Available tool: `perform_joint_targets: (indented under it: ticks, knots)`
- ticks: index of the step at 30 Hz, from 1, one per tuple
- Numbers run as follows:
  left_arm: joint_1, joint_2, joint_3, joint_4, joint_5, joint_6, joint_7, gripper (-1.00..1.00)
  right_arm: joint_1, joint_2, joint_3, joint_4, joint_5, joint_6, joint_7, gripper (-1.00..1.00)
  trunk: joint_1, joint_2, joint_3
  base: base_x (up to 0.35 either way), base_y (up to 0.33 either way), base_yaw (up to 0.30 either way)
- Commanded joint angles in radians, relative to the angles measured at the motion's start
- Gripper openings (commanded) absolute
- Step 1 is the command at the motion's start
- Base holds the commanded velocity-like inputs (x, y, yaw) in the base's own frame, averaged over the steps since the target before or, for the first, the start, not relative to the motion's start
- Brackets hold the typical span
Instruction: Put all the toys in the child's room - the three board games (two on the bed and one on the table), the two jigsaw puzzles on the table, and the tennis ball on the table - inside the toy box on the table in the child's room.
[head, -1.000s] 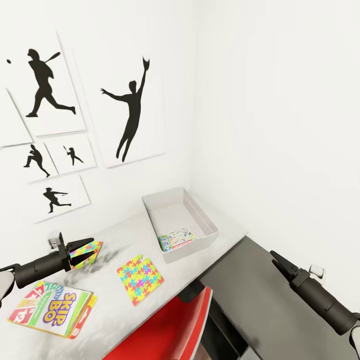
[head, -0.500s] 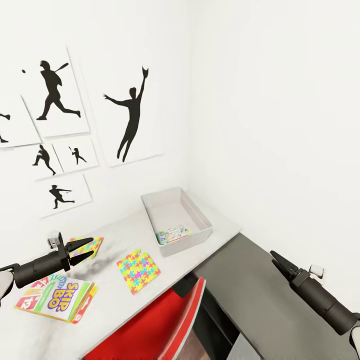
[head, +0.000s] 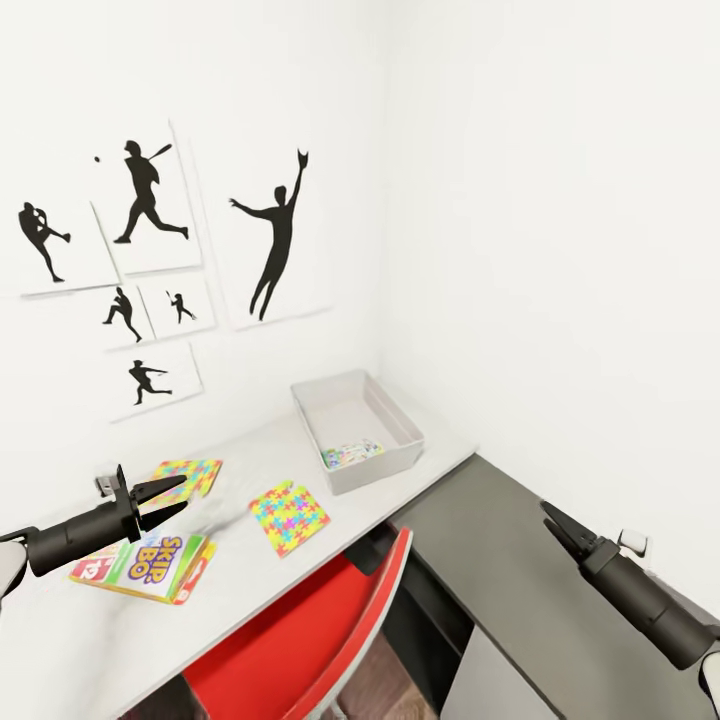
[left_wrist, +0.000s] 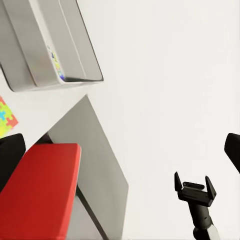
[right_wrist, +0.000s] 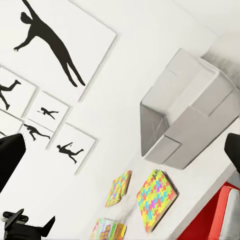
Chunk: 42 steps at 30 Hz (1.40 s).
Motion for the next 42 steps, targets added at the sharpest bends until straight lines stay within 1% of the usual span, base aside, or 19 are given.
perform_joint_targets:
  ticks: [1, 9, 22, 26, 30, 32, 37, 40, 42]
  knots:
    - [-0.001, 0.0, 0.001, 0.0, -0.003, 0.004, -0.005, 1.0, -0.001, 0.0, -0.001, 0.0, -0.002, 0.006, 0.001, 1.0, 0.0, -0.002, -0.002, -0.257, 0.135, 0.0]
    - [-0.001, 0.001, 0.002, 0.0, -0.003, 0.004, -0.005, 1.0, -0.001, 0.0, 0.0, 0.0, -0.002, 0.007, 0.001, 1.0, 0.0, -0.002, 0.0, -0.199, 0.064, -0.059]
    - [-0.001, 0.002, 0.003, 0.0, -0.003, 0.004, -0.023, 1.0, -0.002, 0.002, 0.008, 0.0, -0.002, 0.006, 0.001, 1.0, 0.0, -0.002, 0.01, -0.022, 0.073, -0.237]
    - [-0.001, 0.006, 0.006, 0.002, -0.003, 0.005, -0.047, 1.0, -0.002, 0.002, 0.011, 0.0, -0.002, 0.005, 0.0, 1.0, 0.0, -0.002, 0.013, -0.001, 0.019, -0.255]
    - [-0.001, 0.018, 0.02, 0.004, -0.003, 0.006, -0.102, 1.0, -0.002, 0.002, 0.012, 0.0, -0.002, 0.005, 0.0, 1.0, 0.0, -0.002, 0.016, 0.0, 0.006, -0.255]
    - [-0.001, 0.022, 0.025, 0.004, -0.004, 0.007, -0.12, 1.0, -0.002, 0.002, 0.013, 0.0, -0.002, 0.005, 0.0, 1.0, 0.0, -0.002, 0.018, 0.0, 0.002, -0.255]
    - [-0.001, 0.038, 0.029, 0.004, -0.003, 0.013, -0.135, 1.0, -0.002, 0.002, 0.014, 0.0, -0.002, 0.005, 0.0, 1.0, 0.0, -0.002, 0.022, 0.0, 0.001, -0.234]
    - [-0.001, 0.05, 0.03, 0.004, -0.001, 0.016, -0.139, 1.0, -0.002, 0.002, 0.013, 0.0, -0.002, 0.005, 0.0, 1.0, 0.0, -0.002, 0.023, 0.0, 0.0, -0.099]
    - [-0.001, 0.065, 0.03, 0.004, 0.003, 0.02, -0.143, 1.0, -0.002, 0.002, 0.014, 0.0, -0.002, 0.005, 0.0, 1.0, 0.0, -0.002, 0.024, 0.0, 0.0, -0.045]
